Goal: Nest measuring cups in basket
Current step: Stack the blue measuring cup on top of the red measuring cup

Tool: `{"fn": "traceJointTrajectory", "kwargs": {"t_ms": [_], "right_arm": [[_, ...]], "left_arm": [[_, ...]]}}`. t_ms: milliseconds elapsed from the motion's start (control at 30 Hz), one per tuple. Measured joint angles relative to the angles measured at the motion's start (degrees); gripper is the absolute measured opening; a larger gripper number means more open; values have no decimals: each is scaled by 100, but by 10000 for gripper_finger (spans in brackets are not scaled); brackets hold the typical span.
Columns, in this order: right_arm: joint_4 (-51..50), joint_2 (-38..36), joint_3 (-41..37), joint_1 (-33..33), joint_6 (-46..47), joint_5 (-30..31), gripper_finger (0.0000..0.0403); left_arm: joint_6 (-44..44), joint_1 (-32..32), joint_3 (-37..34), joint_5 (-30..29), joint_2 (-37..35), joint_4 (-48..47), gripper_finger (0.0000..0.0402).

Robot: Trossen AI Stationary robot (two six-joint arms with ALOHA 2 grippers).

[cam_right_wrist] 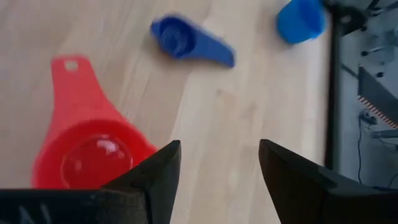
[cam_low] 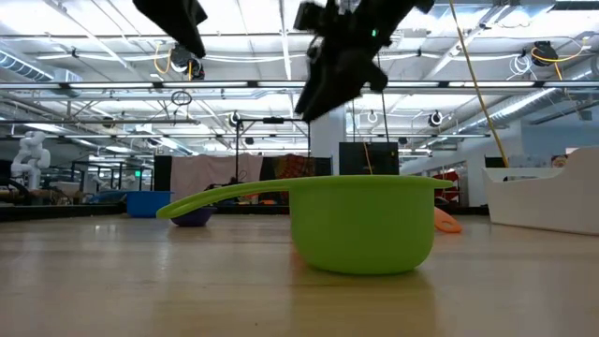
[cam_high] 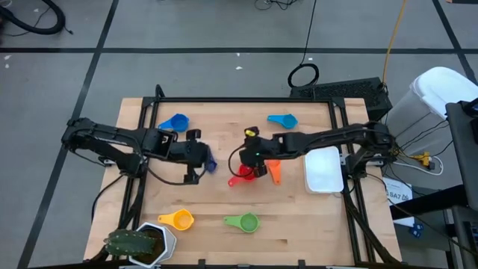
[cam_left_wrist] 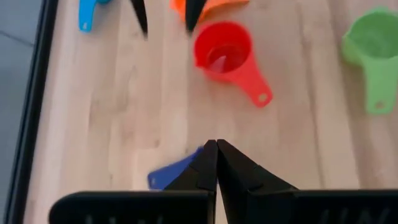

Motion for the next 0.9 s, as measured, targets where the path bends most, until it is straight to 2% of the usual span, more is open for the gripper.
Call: {"fn": "traceJointTrajectory", "kwargs": {"t_ms": [267, 500, 700, 900], "right_arm": [[-566, -806, 2, 349, 622, -15, 210], [-1448, -1096, 2, 750, 1277, -7, 210], [-2074, -1096, -59, 1038, 1807, 21, 210], [-2059, -1200, -662, 1259, 2132, 39, 210]], "left_arm": [[-432, 782, 0, -478, 0, -967, 11], [-821, 1564, -131, -527, -4, -1553, 35], [-1007, 1963, -618, -284, -2, -1468, 92], [-1169, 1981, -1178, -221, -2, -860, 173]]}}
